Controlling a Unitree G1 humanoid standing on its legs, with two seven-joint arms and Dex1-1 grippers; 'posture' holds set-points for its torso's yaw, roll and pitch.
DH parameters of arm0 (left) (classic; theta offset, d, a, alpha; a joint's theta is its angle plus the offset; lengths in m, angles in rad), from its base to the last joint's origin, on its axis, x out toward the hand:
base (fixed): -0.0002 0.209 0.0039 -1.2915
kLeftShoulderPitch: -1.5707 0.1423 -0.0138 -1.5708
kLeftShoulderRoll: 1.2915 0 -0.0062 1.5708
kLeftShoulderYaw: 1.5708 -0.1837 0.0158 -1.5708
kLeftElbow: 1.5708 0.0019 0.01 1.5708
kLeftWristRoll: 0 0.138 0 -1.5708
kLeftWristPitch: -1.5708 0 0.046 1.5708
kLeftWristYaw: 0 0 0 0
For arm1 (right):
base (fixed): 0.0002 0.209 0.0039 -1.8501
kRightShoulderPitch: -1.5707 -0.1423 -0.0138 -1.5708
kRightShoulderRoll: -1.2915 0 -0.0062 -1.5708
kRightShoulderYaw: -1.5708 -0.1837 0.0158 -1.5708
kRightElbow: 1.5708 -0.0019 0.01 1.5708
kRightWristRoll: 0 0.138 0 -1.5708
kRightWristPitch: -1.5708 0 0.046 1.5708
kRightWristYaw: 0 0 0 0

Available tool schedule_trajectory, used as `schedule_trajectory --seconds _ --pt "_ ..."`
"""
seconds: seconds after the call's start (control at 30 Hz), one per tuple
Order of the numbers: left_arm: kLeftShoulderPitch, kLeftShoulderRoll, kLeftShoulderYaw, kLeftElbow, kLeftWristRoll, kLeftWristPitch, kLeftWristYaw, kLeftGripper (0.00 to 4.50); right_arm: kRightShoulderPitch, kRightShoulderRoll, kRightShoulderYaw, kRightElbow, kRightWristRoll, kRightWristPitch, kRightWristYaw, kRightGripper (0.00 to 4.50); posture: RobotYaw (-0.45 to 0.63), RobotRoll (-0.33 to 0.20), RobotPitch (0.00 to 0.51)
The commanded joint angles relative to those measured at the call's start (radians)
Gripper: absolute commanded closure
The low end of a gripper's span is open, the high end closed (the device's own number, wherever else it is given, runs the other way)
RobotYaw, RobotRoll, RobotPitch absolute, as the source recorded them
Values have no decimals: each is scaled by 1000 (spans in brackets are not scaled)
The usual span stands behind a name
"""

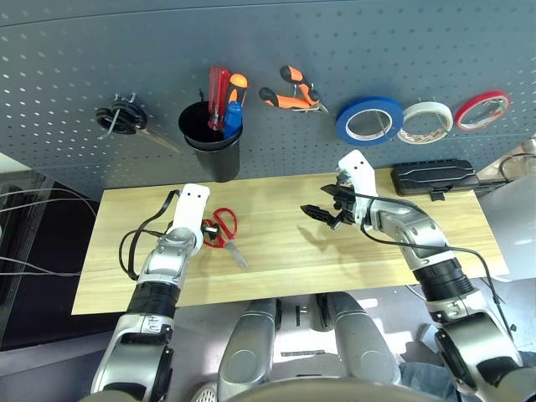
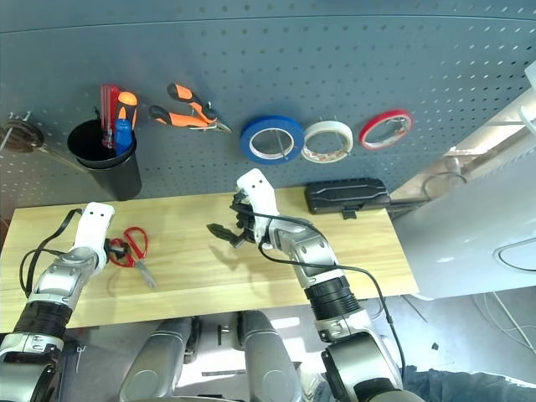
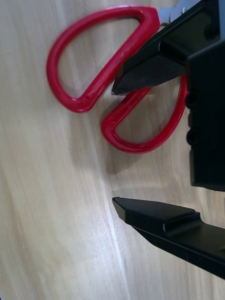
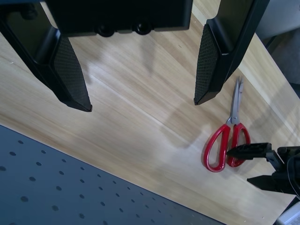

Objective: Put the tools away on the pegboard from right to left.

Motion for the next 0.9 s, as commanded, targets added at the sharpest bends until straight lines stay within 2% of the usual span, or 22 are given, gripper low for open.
schedule_trajectory --seconds 0.03,0.27,0.5,0.9 --pt "26 -16 33 -39 -25 -10 6 31 16 -6 17 1 -7 -7 14 0 -31 0 310" --pt "52 -16 61 -108 -35 30 20 31 14 -6 18 5 -8 -10 18 0 -27 0 308" --pt "55 -14 59 -118 -39 40 23 31 14 -7 19 6 -8 -11 18 0 -27 0 308" --pt "124 -9 84 -149 -39 141 45 31 5 -9 27 17 -11 -18 34 0 -19 0 300"
